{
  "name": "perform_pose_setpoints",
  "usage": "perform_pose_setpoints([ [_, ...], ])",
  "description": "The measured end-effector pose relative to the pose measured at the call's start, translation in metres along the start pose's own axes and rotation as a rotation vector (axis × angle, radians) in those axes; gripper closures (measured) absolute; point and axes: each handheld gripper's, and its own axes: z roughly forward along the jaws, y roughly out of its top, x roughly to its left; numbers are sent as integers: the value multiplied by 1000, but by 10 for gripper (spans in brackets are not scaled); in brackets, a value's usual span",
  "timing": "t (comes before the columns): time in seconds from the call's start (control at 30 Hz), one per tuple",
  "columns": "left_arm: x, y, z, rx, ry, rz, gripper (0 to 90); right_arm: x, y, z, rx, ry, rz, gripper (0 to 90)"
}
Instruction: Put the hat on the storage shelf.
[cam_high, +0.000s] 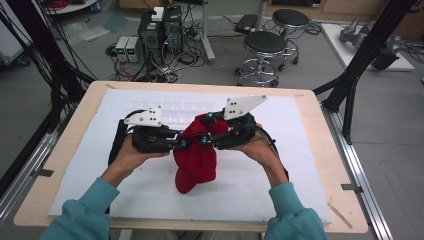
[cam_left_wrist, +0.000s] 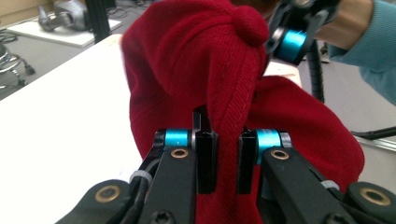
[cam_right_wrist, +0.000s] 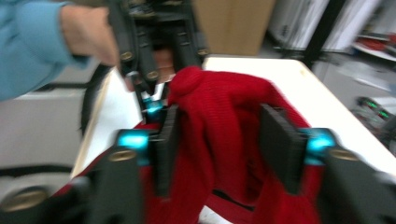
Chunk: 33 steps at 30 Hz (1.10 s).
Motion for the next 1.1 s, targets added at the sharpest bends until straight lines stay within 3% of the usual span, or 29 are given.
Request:
perform_pose_setpoints([
  [0.2,-1,-1,0,13,24,7,834,0,0,-6,-42,-67,38,182],
  [0.3,-1,0,-1,1,33,-1,836,0,0,-7,-50,-78,63,112],
  [0.63,2,1,-4,-10,98,-17,839,3,1,-10,-45,-99,104,112],
  [1.1,14,14,-12,-85,263,-69,840,16,-6,-21,-104,-177,158,112],
])
